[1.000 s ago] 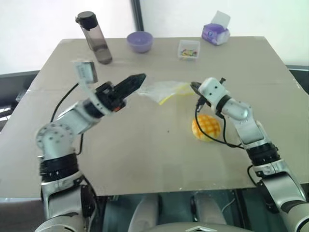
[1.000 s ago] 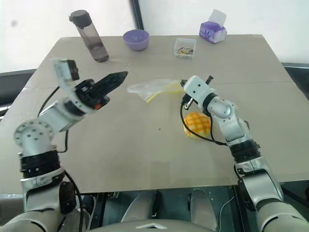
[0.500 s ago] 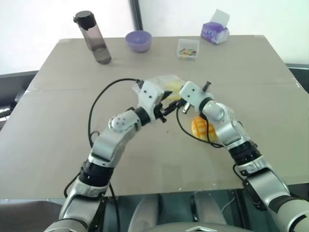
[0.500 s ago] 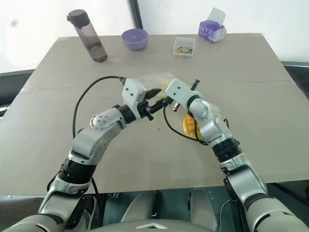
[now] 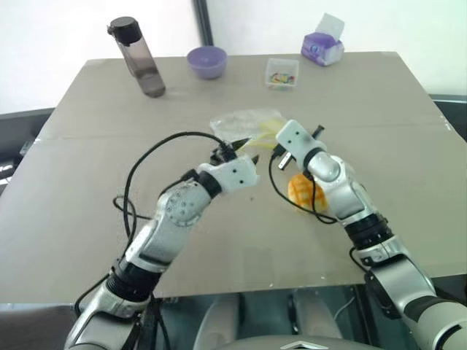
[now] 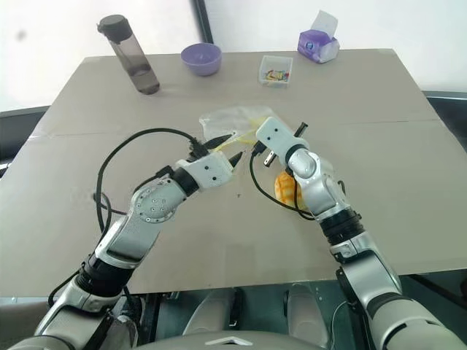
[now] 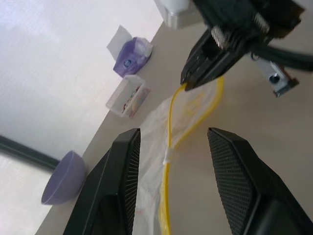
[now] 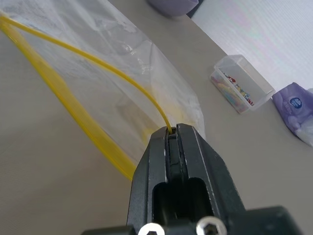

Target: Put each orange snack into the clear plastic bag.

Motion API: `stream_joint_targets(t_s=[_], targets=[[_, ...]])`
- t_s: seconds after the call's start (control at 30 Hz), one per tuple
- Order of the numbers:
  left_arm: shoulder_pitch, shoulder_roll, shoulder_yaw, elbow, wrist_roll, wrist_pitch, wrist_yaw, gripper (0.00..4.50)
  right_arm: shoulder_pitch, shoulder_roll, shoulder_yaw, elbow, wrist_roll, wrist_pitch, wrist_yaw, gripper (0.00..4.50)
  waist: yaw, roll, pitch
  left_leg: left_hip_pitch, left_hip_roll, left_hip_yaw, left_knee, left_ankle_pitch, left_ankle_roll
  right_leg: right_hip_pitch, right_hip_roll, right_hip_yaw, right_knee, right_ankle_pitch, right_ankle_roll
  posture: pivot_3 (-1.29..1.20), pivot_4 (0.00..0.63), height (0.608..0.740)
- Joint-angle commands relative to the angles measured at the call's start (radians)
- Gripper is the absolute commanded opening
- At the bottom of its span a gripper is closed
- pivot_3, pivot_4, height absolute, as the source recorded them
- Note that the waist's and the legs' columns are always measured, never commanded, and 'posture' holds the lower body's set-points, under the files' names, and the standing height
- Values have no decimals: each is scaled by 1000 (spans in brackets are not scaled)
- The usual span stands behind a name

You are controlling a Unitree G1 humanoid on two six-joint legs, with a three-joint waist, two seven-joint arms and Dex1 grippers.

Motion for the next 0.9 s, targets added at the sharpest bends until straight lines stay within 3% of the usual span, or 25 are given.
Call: stream_joint_targets(t_s=[0.03,0.4,0.9], targets=[[5,4,39,-2,47,39,6,2282,-6,3,7,-32,-2,-20,-14,0,0,0,0,0,0,0,0,0,0,0,0,0,0,0,0,0,150,740],[-57,-20,47,156,114,-14,38,2282,-1,2,13,-48,2,-13,-9,0,0,0,0,0,0,0,0,0,0,0,0,0,0,0,0,0,150,740],[-62,-50,35,184,155,-97,48,2282,11,-2,23,-58,0,-13,-11,0,0,0,0,0,0,0,0,0,0,0,0,0,1,0,0,0,150,740]])
